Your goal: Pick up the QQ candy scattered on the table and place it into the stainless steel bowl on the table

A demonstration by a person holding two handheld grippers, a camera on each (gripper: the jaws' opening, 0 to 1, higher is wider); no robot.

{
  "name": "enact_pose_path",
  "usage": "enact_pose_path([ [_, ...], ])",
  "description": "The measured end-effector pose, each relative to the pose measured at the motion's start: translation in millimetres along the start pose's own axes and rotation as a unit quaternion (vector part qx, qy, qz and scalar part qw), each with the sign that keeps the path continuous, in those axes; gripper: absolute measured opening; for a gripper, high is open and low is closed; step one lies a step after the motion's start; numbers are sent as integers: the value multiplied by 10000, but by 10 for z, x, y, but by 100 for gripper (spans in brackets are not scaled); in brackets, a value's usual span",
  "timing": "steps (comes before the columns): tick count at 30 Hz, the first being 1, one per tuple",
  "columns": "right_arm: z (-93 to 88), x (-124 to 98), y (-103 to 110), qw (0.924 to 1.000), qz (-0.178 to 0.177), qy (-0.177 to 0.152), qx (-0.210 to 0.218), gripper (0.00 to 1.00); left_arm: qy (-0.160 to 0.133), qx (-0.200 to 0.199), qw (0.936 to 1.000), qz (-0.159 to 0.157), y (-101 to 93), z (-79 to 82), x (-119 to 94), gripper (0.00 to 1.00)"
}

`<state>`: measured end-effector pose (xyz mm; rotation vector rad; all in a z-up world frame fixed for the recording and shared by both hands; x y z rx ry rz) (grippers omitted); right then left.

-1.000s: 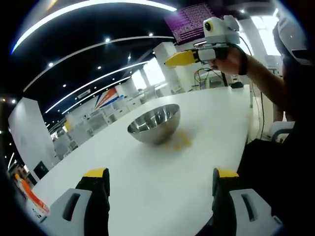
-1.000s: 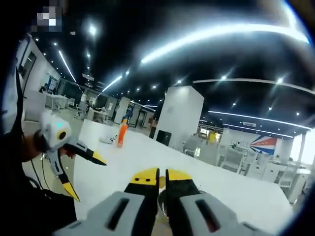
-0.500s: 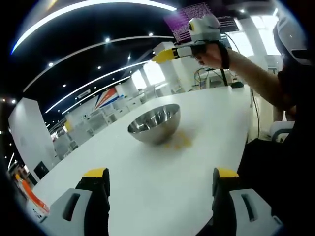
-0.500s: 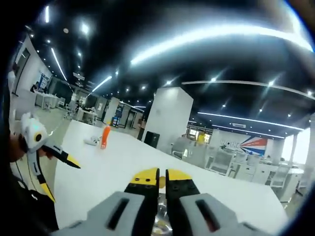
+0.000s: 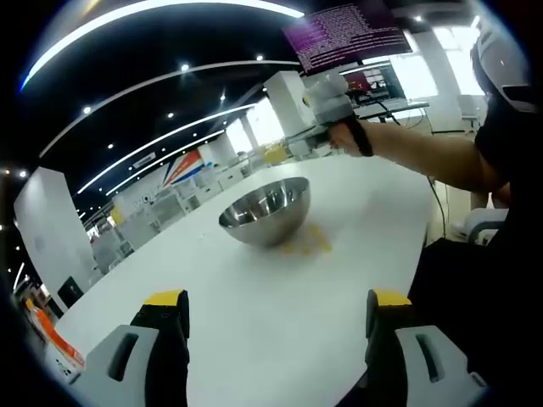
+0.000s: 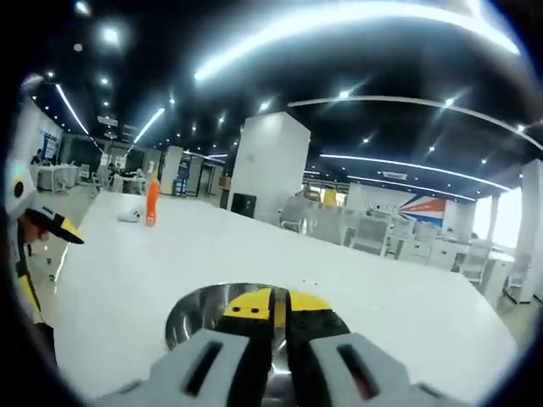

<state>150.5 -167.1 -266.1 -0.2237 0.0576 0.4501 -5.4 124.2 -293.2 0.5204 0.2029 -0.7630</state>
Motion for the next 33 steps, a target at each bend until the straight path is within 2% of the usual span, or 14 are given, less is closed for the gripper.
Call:
enact_pose_path([
  [6,-157,37,2,9997,-68,229,-65,6,8,-7,10000,25,19,-14,-13,86],
  [15,-239,33,-27,9993,-139,340,-73,6,11,-25,10000,2,9,-26,1,86],
  [22,-243,24,-32,9995,-150,257,-133,10,32,-22,10000,1,-1,-33,-5,86],
  [24,-244,29,-29,9998,-101,126,-84,23,43,-22,10000,11,0,-34,-7,87],
  [25,-240,31,-27,9999,-64,38,-119,26,47,-20,10000,5,-2,-34,-8,87],
  [27,-234,25,-37,9999,-122,33,-103,22,36,-24,10000,4,-7,-32,-11,87],
  [33,-228,20,-53,9999,-94,25,-33,23,21,-27,10000,13,-4,-27,-17,87],
])
Point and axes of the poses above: the point that each gripper's makers call its tool centre point, and the gripper's own axes: x roughly forward along the fingers, y roughly to its left, z roughly out of its top, the point moved 9 cm from there along -x, roughly backward along the fingers, and after that the axes turned 2 degrees about y, right-handed, at the moved point
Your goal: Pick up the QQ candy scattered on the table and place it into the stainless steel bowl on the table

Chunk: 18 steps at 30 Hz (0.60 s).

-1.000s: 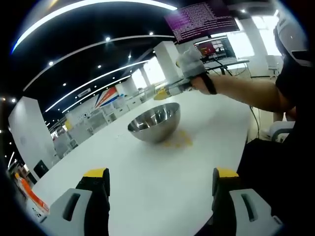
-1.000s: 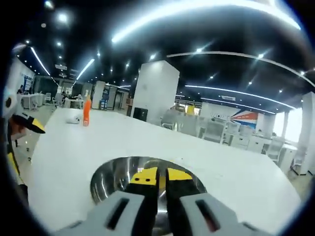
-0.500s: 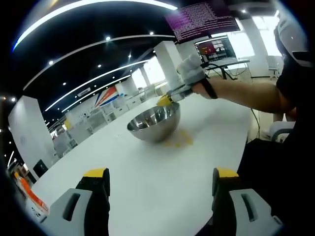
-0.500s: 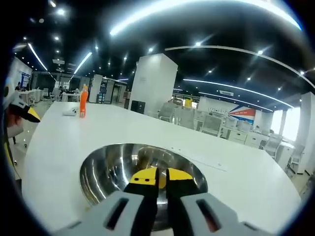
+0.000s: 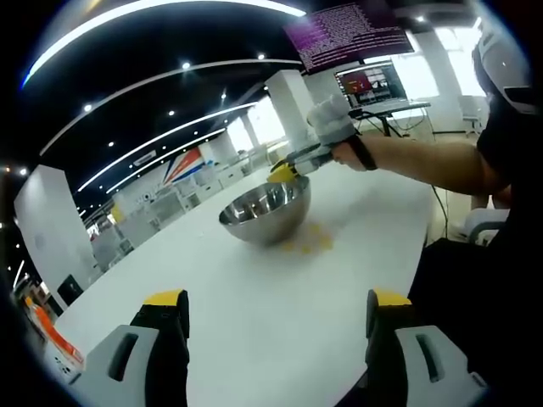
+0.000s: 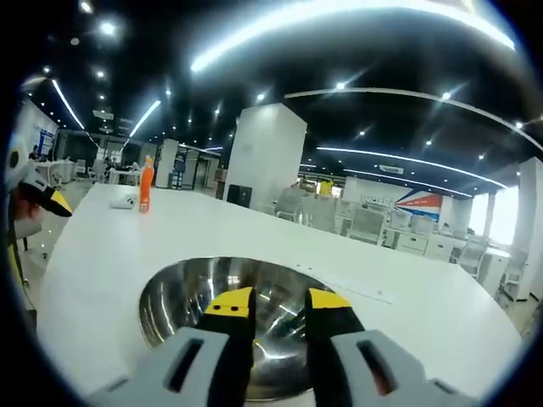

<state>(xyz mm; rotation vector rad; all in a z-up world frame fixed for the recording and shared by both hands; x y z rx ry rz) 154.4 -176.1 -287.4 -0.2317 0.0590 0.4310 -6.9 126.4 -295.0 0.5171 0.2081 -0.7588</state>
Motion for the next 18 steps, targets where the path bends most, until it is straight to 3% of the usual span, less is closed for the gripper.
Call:
enact_pose_path([
  [18,26,-17,-44,10000,-27,-20,-18,23,-6,7,10000,4,19,2,11,87],
])
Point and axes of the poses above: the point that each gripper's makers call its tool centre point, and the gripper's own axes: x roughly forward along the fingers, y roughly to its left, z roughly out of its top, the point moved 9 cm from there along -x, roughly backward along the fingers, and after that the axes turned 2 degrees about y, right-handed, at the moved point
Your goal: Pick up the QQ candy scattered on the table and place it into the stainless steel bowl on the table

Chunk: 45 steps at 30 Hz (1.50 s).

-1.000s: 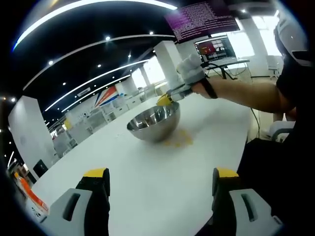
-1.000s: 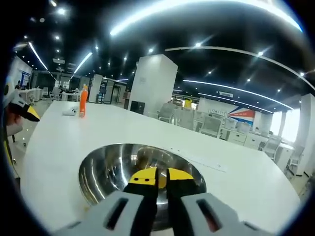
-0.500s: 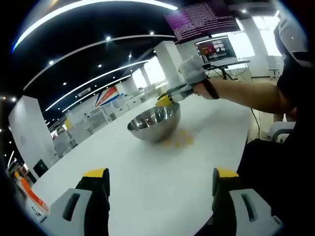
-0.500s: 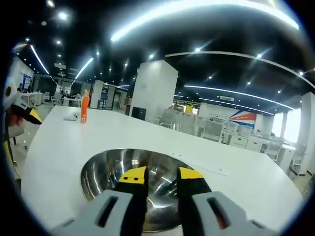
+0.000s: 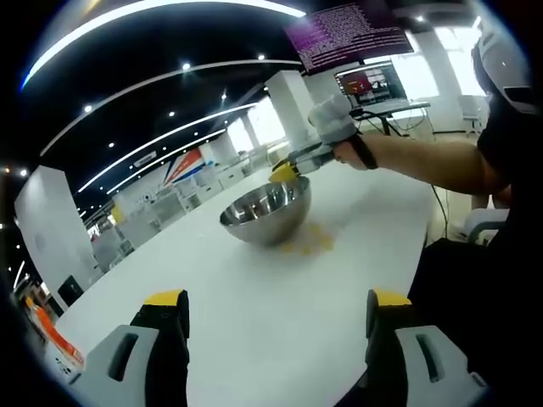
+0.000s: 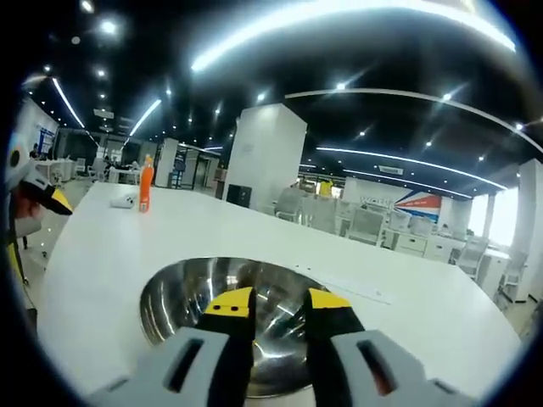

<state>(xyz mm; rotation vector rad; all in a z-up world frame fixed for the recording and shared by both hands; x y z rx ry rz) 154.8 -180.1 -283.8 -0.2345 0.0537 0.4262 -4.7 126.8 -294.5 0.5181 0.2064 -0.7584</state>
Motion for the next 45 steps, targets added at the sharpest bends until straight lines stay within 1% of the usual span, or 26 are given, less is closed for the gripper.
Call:
enact_pose_path([
  [5,59,-49,-32,10000,-50,-71,7,23,-6,16,10000,1,5,4,-2,87],
  [11,206,-128,-33,9997,-72,-237,-72,23,-8,35,10000,-1,4,11,-6,87],
  [18,472,-281,26,9983,-62,-520,-261,23,-29,51,10000,4,1,24,-16,87],
  [22,669,-381,89,9963,-11,-778,-361,23,-30,60,10000,-4,-7,29,-22,87],
  [26,845,-465,147,9944,91,-958,-432,23,-55,54,10000,9,-10,42,-31,86],
  [33,1091,-656,265,9901,213,-1269,-568,23,-79,55,10000,25,-20,58,-51,86],
  [41,1252,-865,455,9845,438,-1562,-666,23,-65,51,10000,6,-36,48,-46,86],
  [45,1293,-930,581,9822,611,-1603,-760,23,-70,49,10000,4,-34,49,-38,86],
])
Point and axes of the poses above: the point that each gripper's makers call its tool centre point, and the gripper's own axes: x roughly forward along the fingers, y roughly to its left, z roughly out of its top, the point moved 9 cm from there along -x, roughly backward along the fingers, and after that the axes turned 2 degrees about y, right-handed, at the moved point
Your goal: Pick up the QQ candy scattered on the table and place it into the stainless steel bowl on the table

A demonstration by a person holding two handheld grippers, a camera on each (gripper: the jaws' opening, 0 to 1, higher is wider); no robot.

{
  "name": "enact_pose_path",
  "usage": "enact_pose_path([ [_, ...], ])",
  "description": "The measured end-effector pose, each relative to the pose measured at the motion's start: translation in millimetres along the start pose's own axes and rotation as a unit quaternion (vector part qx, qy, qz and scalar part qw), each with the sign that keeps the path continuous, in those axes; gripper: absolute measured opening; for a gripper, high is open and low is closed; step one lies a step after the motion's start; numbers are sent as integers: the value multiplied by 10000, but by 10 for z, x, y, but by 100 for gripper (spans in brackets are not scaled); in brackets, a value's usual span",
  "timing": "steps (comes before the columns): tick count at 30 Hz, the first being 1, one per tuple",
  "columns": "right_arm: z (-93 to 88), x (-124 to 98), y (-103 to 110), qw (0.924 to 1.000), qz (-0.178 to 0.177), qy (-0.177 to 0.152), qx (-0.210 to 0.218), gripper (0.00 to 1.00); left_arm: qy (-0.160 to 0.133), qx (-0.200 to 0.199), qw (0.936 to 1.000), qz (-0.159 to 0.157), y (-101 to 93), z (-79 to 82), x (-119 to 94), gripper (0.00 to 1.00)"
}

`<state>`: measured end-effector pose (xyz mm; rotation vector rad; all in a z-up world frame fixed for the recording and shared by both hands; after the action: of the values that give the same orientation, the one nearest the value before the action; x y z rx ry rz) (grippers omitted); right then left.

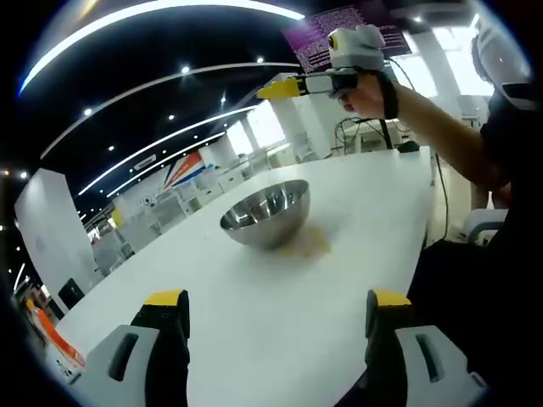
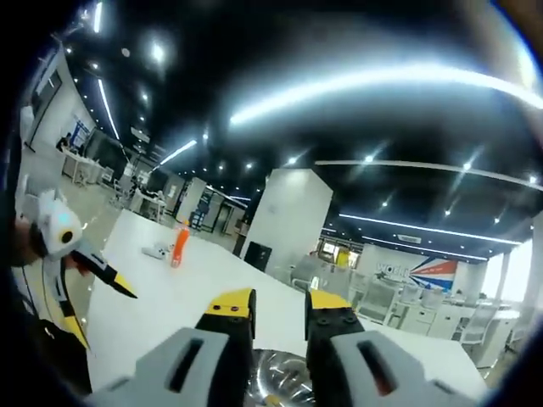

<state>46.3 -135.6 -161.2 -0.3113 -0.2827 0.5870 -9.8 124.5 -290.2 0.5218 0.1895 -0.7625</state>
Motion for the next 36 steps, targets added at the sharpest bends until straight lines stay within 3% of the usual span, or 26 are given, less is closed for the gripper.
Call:
enact_pose_path([
  [8,-39,11,182,9995,322,27,15,22,-4,-7,10000,-23,-5,2,23,86],
  [20,-384,-1,406,9970,706,190,252,22,7,-16,10000,-33,-2,-9,43,86],
  [26,-588,-21,473,9954,784,390,377,23,19,-28,10000,-22,-2,-22,48,86],
  [36,-1142,-79,672,9884,978,972,640,22,28,-18,10000,-43,-13,-28,48,86],
])
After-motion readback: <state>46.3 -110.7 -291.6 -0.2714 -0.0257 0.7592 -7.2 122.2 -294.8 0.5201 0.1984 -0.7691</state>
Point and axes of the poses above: the point that each gripper's makers call its tool centre point, and the gripper's own axes: x roughly forward along the fingers, y roughly to its left, z roughly out of its top, the point moved 9 cm from there along -x, roughly backward along the fingers, and after that the axes turned 2 degrees about y, right-handed, at the moved point
